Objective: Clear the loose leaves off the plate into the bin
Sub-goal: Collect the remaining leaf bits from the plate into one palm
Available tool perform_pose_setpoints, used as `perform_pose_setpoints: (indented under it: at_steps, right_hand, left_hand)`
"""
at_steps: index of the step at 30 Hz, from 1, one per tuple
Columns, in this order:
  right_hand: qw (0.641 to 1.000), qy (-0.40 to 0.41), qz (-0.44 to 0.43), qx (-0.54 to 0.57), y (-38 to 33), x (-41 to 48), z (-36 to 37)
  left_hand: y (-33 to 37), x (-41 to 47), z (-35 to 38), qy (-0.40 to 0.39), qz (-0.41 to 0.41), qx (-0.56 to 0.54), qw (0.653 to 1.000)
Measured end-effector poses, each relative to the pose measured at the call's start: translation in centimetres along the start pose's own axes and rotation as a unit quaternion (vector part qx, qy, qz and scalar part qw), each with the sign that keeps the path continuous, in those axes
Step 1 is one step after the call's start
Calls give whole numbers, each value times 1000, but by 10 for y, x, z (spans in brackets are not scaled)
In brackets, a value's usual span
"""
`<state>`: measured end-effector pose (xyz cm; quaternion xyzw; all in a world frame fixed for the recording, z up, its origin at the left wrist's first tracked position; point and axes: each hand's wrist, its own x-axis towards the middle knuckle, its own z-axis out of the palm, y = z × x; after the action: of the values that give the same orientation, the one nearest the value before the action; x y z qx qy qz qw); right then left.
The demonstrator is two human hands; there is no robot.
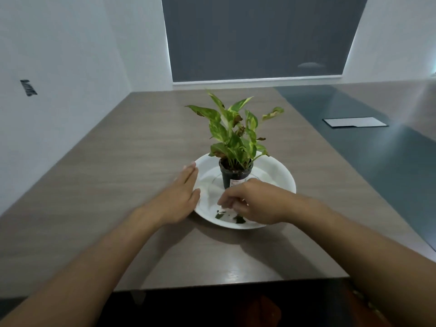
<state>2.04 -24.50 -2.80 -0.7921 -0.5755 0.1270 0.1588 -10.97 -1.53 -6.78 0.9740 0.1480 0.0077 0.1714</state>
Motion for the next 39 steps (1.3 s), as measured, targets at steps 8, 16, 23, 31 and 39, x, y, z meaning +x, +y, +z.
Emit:
perform_pose_setpoints:
  at_steps: [8,16,23,31,39]
  right_hand:
    - [997,-52,-49,-27,-9,3,6]
    - [1000,-11,18,12,11,-15,-23]
    - [997,-63,-40,3,5,-18,-1]
    - [997,-31,21,63,18,-25,-30]
    - [986,-46,83,140,15,-26,-11]
  left_hand:
    - [-2,0,2,-5,10,0,1000]
    - [3,-5,-9,51,38,15,998]
    - [23,-12,-18,110,112,11,987]
    - [36,-20,-17,46,114,-21,992]
    - [63,-25,-7,-14,85,-79,993]
